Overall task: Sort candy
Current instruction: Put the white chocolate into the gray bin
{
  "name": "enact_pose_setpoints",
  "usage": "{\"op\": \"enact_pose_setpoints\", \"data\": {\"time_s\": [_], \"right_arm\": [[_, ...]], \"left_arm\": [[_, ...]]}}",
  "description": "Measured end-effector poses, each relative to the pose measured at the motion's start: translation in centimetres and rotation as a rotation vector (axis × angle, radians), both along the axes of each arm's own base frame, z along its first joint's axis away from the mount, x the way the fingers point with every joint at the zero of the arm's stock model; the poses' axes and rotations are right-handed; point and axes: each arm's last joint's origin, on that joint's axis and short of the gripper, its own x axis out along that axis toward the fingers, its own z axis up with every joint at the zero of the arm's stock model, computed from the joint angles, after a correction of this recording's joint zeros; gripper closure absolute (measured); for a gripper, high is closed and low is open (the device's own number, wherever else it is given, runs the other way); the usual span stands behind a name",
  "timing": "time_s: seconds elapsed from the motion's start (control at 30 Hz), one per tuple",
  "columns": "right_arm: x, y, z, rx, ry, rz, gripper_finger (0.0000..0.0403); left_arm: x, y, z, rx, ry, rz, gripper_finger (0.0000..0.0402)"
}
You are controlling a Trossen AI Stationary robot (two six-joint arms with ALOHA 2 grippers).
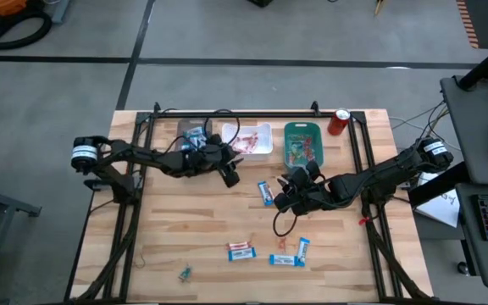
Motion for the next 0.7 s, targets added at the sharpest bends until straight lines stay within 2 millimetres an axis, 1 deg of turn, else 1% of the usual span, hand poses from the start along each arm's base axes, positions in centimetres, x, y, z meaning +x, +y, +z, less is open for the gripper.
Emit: {"op": "enact_pose_setpoints", "data": {"time_s": [0.2, 0.33, 0.5, 0.7], "right_arm": [[0.0, 0.0, 0.0, 0.060, -0.032, -0.026, 0.0321], [0.1, 0.1, 0.0, 0.107, -0.059, -0.031, 0.0321], [0.6, 0.3, -0.3, 0.137, -0.078, -0.020, 0.0321], [2.3, 0.6, -2.1, 0.163, -0.056, -0.006, 0.0321]], "left_arm": [[-0.2, -3.0, 1.3, 0.006, -0.019, -0.098, 0.0303], [-1.1, -5.0, 2.6, 0.009, -0.046, -0.163, 0.0303], [-3.3, -7.1, 4.5, 0.010, -0.128, -0.237, 0.0304], [-6.6, -9.1, 6.0, -0.016, -0.228, -0.305, 0.0314]]}}
